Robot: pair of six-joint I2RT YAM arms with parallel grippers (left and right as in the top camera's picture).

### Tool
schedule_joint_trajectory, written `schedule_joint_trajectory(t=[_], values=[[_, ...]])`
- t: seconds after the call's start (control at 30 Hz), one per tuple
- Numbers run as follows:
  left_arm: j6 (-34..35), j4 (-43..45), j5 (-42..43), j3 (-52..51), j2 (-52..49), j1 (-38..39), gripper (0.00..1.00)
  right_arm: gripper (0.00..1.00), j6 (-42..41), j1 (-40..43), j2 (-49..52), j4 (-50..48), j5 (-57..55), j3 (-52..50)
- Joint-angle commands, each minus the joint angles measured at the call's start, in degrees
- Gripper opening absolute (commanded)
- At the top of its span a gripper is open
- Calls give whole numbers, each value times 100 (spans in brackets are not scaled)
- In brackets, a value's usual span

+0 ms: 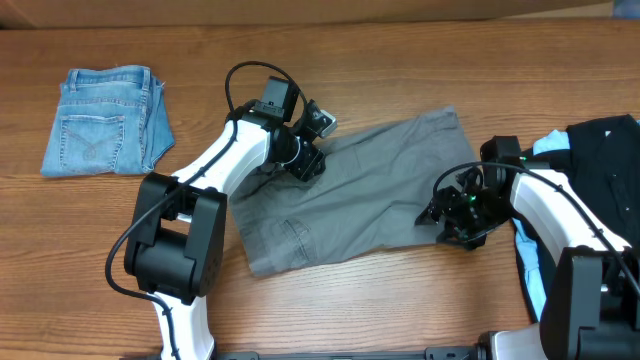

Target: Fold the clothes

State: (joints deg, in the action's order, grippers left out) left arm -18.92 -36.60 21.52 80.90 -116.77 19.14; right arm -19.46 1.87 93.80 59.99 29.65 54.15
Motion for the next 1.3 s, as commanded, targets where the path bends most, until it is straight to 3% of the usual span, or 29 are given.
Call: schedule_joint_trajectory(t=[0.0, 0.13, 0.27, 0.33, 0.4, 0.47, 0.53, 0.63, 0.77, 0.83, 0.87, 1.03, 1.27], values=[[7, -20, -26, -17, -142, 9, 41, 60, -31, -7, -131, -20, 44, -70], [7, -52, 529, -17, -323, 9, 35, 59, -31, -4, -131, -109, 42, -70], [63, -107, 645, -17, -494, 2, 15, 58, -35, -4, -131, -168, 42, -70], [96, -105, 640, -11, -494, -11, 4, 50, -35, -4, -131, -184, 39, -76], [184, -107, 643, 48, -494, -68, 4, 33, -103, -7, -131, -258, -13, -131], [310, -125, 667, 111, -492, -122, 4, 31, -232, -7, -131, -361, -166, -232], [389, -219, 717, 225, -492, -197, 4, 35, -262, -7, -129, -442, -164, -389], [396, -428, 798, 433, -492, -304, 4, 63, -258, -7, -129, -310, -138, -555], [396, -586, 817, 632, -492, -382, 4, 63, -179, -4, -129, -409, -308, -684], [396, -610, 817, 686, -492, -378, 4, 55, -181, -4, -127, -693, -304, -699], [396, -634, 817, 717, -492, -380, 4, 43, -181, -4, -127, -846, -302, -699], [396, -719, 804, 745, -492, -380, 4, 4, -286, -4, -127, -925, -317, -699], [483, -664, 341, 802, -492, -455, 4, 4, -466, 11, -127, -188, -1449, -691]])
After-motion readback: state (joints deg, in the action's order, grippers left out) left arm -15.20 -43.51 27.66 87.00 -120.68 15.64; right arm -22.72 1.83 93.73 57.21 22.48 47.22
